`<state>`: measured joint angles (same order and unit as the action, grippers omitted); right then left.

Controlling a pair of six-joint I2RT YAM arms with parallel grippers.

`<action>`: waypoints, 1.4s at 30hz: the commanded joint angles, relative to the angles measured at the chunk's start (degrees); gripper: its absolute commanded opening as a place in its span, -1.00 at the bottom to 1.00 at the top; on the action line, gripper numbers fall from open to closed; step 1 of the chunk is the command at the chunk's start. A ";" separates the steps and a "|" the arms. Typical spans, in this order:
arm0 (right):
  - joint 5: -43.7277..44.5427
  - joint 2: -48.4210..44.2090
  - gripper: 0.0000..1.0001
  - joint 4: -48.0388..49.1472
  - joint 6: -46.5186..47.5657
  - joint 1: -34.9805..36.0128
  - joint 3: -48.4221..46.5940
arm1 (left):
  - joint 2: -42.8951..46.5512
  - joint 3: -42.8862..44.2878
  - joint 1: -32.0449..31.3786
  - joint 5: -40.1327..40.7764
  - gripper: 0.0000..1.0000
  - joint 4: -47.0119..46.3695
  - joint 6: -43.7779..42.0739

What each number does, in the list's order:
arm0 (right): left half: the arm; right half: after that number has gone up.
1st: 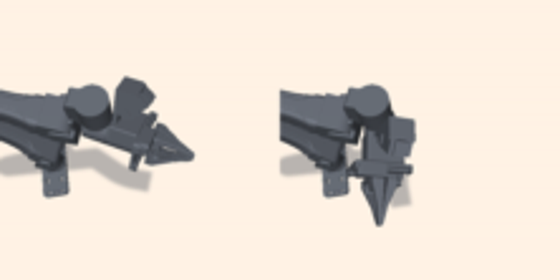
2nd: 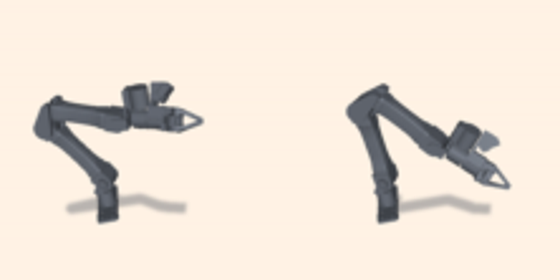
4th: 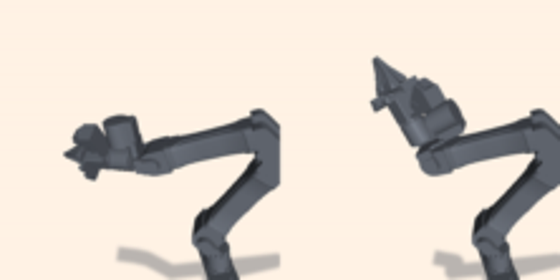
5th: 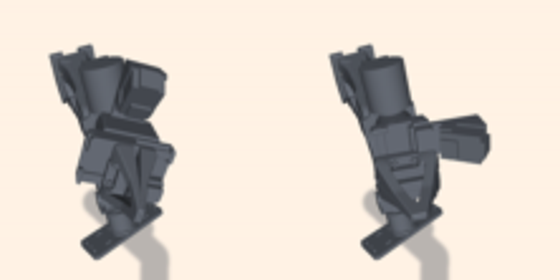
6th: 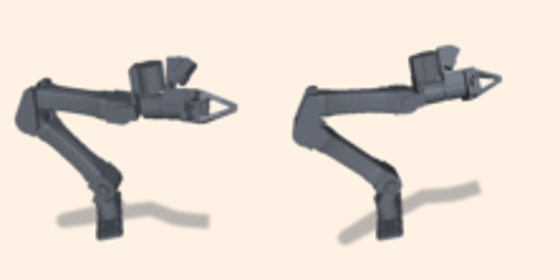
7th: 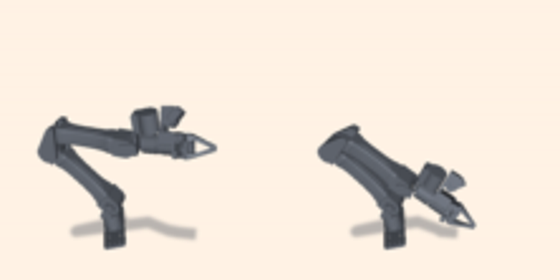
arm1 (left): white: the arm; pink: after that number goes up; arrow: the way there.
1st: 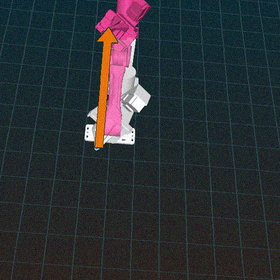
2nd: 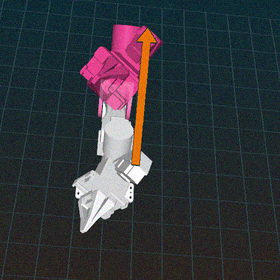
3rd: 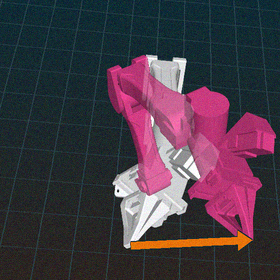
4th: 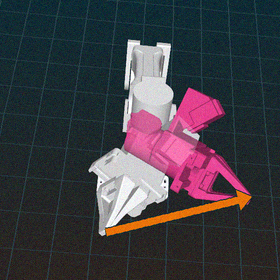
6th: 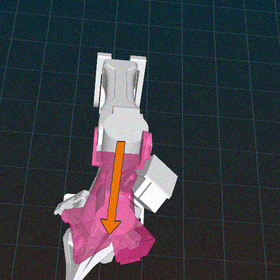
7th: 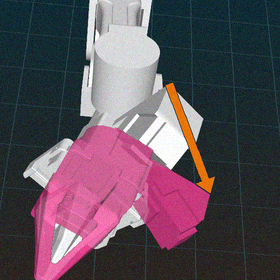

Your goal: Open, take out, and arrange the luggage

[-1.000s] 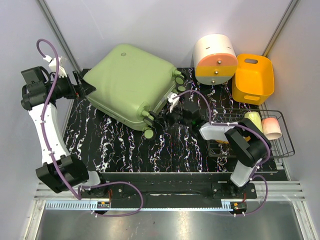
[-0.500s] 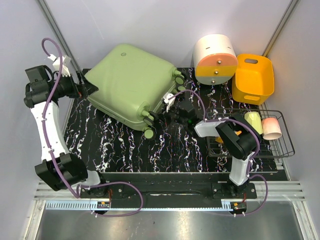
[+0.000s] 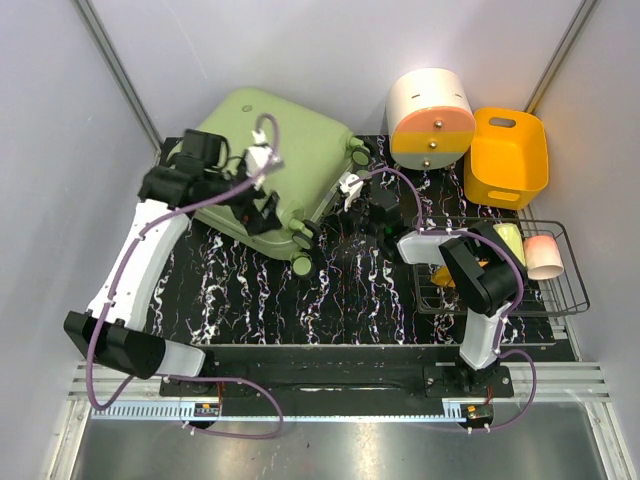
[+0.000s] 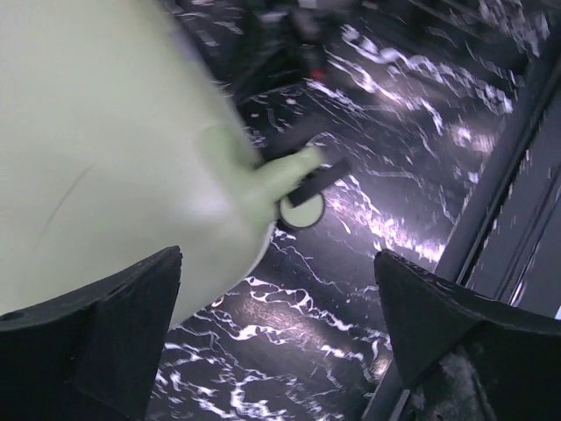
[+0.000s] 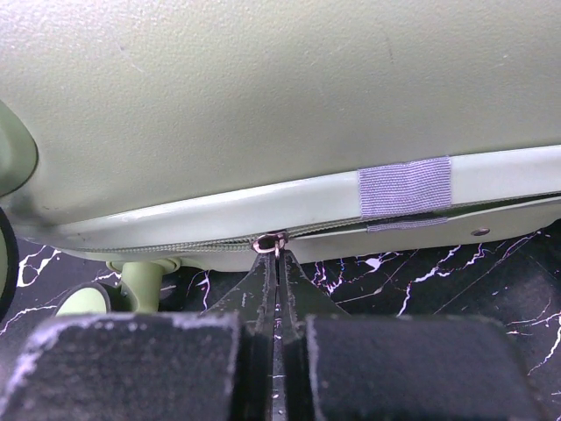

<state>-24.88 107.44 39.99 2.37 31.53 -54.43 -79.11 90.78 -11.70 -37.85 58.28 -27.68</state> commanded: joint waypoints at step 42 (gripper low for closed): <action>19.08 -7.42 -1.00 10.37 19.15 -3.23 6.97 | 4.31 -21.79 -12.49 26.24 0.39 8.25 -25.04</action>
<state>-14.87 103.90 43.94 13.93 31.38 -48.58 -78.35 69.80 -33.28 -18.63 56.95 -54.08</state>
